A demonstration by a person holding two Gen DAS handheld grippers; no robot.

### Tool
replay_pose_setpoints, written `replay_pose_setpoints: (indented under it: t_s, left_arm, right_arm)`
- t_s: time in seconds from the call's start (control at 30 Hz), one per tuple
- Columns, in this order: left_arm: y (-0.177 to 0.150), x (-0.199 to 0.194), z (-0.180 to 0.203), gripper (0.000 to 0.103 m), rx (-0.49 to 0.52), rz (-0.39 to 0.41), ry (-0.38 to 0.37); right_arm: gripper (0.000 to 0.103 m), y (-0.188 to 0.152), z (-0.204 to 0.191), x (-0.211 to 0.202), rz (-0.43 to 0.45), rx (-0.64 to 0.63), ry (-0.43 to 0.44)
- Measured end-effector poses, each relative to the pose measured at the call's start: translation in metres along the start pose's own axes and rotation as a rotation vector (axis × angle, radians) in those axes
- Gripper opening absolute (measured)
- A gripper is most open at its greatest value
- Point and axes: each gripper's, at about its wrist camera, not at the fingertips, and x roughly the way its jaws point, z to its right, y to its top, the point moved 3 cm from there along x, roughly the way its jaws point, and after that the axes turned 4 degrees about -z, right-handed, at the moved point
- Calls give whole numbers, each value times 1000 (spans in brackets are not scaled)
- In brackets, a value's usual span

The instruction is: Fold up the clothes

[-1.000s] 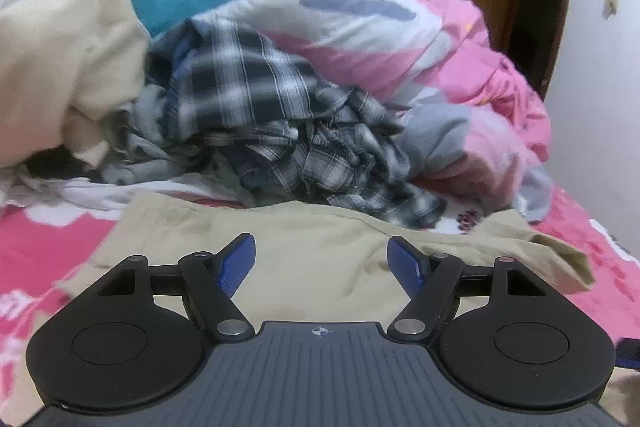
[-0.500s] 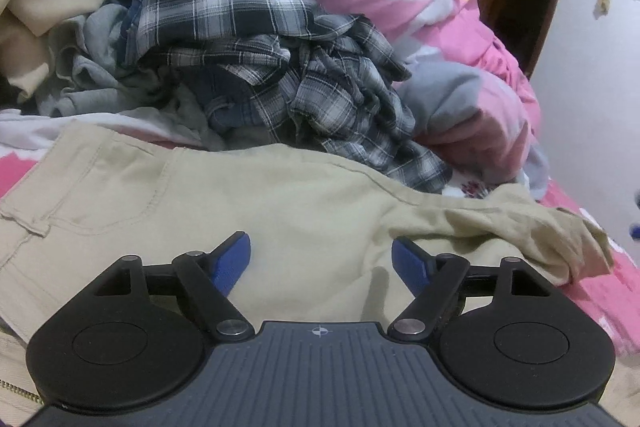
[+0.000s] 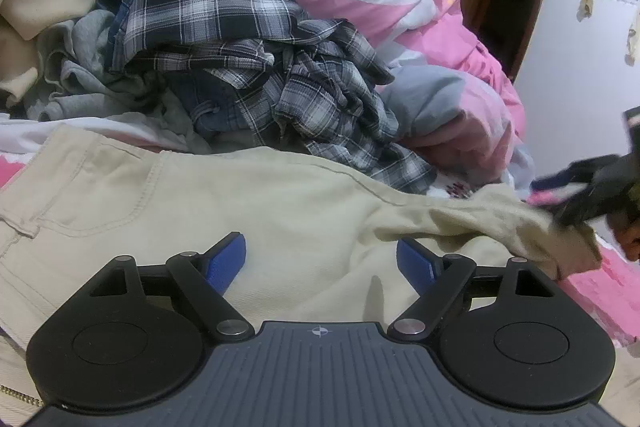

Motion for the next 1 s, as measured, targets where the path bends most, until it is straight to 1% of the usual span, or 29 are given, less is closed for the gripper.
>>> replay_pose_setpoints:
  t_s: [0.03,0.07,0.1,0.13,0.17,0.2,0.23,0.27,0.37,0.43,0.53,0.67,0.7,0.77,0.83,0.87,0.93,1.0]
  left_arm:
    - [0,0,-1,84,-4,2,-5]
    - [0,-1,-1,84,-7,4,-10]
    - [0,0,-2,84,-11,4,-14]
    - [0,0,-2,84,-12,4,-15]
    - [0,0,-2,84,-12,4,-16]
    - [0,0,-2,84,-12,4,-17]
    - [0,0,-2,84,-12,4,-17]
    - [0,0,-2,84,-11,5,-17]
    - [-1,0,-3,84,-15,6,-20]
    - [-1,0,-3,84,-18,7,-23]
    - [-1,0,-4,84,-23,7,-27]
    - [-1,0,-4,84,-24,8,-29]
    - [-1,0,-5,84,-24,8,-29]
    - [-1,0,-5,84,-25,8,-30]
    - [-1,1,-5,84,-25,7,-30]
    - [-2,1,-5,84,-26,7,-30]
    - [-1,1,-5,84,-28,7,-32]
    - [-1,1,-5,84,-29,6,-33]
  right_arm:
    - [74,-3,-5,9,-53,-34,-3]
    - [67,-8,-7,16,-93,-41,12]
    - [64,-13,-7,19,-117,-29,30]
    - [59,-17,-6,17,-114,-2,36]
    - [43,-21,-5,12,-102,34,40]
    - [37,-24,-2,6,-88,70,35]
    - [24,-27,1,-1,-71,101,17]
    - [15,-30,4,-7,-55,132,-1]
    - [12,-35,22,-34,30,242,-48]
    - [12,-35,44,-61,124,361,-81]
    - [12,-47,87,-111,293,593,-97]
    - [11,-80,137,-172,499,903,-107]
    - [11,-87,144,-180,523,946,-124]
    - [0,-100,158,-195,571,1032,-158]
    - [0,-114,172,-210,619,1117,-193]
    - [0,-119,178,-212,627,1157,-205]
    - [0,-126,189,-196,587,1217,-214]
    - [0,-131,193,-173,530,1234,-232]
